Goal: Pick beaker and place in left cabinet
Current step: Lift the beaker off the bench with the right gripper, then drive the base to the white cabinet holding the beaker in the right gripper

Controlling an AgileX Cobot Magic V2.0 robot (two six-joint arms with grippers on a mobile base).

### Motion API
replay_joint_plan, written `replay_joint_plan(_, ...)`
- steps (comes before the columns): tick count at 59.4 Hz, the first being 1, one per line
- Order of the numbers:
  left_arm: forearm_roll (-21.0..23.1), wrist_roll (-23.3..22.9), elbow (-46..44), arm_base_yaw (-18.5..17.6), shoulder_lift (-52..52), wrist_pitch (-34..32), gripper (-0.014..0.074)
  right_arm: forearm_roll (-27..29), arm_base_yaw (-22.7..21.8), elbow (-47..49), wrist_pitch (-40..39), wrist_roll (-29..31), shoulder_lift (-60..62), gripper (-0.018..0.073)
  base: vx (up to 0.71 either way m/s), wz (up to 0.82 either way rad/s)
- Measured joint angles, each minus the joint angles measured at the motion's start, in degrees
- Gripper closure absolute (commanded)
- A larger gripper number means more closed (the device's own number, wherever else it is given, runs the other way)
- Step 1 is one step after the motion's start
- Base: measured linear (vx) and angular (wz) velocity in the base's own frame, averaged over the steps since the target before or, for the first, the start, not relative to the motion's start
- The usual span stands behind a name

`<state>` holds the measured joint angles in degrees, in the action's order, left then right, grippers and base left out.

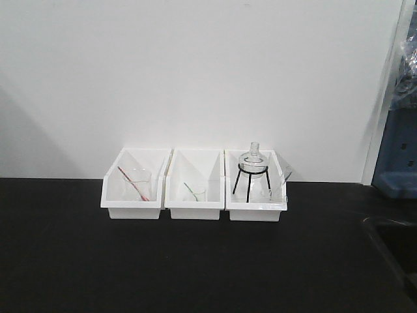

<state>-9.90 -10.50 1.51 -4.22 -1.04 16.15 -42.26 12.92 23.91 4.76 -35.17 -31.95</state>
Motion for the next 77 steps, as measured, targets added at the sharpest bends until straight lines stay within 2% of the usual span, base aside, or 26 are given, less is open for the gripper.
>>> replay_joint_plan(8, 0.00, 0.00, 0.00, 0.00, 0.00, 0.00, 0.0593, 0.13, 0.00, -0.90, 5.01, -0.05, 5.77, 0.0564, 0.00, 0.00)
replay_joint_plan(20, 0.00, 0.00, 0.00, 0.00, 0.00, 0.00, 0.0593, -0.70, 0.00, -0.90, 6.30, -0.05, 10.56, 0.0564, 0.00, 0.00)
replay_joint_plan(77, 0.00, 0.00, 0.00, 0.00, 0.00, 0.00, 0.0593, -0.78, 0.00, -0.90, 6.98, -0.10, 10.94, 0.0564, -0.01, -0.03)
